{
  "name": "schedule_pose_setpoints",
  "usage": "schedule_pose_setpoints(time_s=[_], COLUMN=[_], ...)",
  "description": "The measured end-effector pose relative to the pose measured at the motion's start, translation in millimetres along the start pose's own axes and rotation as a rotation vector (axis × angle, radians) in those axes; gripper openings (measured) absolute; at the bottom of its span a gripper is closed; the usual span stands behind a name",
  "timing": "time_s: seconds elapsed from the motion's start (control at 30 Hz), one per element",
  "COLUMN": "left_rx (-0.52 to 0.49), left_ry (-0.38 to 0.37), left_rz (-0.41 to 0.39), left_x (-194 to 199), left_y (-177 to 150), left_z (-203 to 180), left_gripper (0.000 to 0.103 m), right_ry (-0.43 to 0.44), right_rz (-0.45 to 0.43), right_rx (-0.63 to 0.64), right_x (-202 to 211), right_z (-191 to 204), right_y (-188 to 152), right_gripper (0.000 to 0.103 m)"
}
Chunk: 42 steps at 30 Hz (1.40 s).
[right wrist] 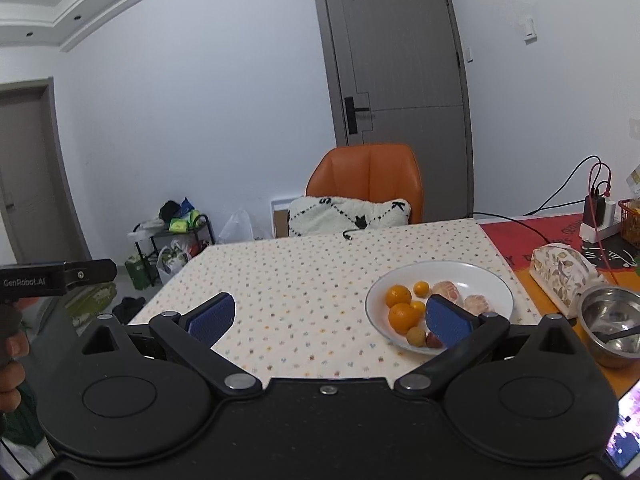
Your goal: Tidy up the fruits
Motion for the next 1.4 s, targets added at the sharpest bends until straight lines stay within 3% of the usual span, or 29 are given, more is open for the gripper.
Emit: schedule_pose_setpoints(time_s=[0.53,1.4], left_rx=[0.03,-0.004], left_ry=[0.033,0.014], left_rz=[0.106,0.118], left_x=[18,18], left_y=[-41,-47], left_z=[16,1], left_gripper=[0.103,0.103], right_ry=[0.022,0.021], right_rz=[0.075,0.084], right_rx=[0.002,-0.006], right_x=[17,16], right_z=[22,26], right_y=[-25,-32], right_gripper=[0.103,0.103])
Point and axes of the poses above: each gripper's, at about its wrist camera, not at the fingertips, and x roughly against the way its jaws point, z to its left, y to its top, the point moved 7 cm from there along -x, roughly the way its jaws point, and after that the axes turned 6 degrees about -z, right-handed, at the moved point
